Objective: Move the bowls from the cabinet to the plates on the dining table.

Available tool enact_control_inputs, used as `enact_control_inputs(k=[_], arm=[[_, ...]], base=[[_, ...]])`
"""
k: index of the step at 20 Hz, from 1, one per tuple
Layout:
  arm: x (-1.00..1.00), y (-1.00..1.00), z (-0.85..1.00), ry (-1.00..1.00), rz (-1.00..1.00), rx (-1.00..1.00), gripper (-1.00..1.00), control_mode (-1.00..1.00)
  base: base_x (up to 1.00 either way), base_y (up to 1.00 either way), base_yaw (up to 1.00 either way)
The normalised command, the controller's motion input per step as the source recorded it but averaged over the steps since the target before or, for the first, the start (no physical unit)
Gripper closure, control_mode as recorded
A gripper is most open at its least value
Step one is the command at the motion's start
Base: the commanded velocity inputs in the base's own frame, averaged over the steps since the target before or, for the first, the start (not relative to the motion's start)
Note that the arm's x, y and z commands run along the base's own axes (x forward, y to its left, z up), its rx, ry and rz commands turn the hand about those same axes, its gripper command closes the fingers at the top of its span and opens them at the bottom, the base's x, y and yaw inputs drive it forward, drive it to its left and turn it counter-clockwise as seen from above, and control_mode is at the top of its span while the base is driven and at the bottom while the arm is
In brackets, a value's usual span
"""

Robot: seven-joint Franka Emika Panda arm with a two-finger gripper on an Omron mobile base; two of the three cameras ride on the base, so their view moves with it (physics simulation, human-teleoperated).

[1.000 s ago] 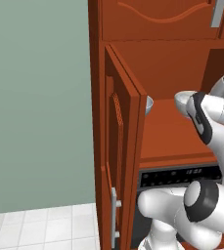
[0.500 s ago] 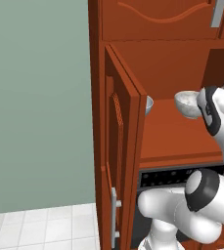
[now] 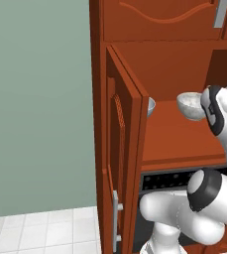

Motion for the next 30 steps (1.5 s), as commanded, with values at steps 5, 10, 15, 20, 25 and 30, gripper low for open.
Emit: enact_control_inputs(k=[5, 10, 15, 20, 25, 30], arm=[[0.33, 0.00, 0.00, 0.00, 0.00, 0.01, -1.00, -1.00], [0.27, -0.11, 0.00, 0.00, 0.00, 0.05, -1.00, -1.00], [0.20, -0.22, -0.06, -0.04, -0.02, 0.07, -1.00, -1.00], [0.27, -0.18, -0.11, -0.04, -0.04, 0.04, -1.00, -1.00], [0.38, -0.09, -0.12, -0.01, -0.05, 0.01, -1.00, -1.00], [0.42, -0.06, -0.15, 0.00, -0.05, 0.00, -1.00, -1.00]], base=[[0.00, 0.00, 0.00], [0.00, 0.00, 0.00], [0.00, 0.00, 0.00], [0.00, 0.00, 0.00], [0.00, 0.00, 0.00], [0.00, 0.00, 0.00]])
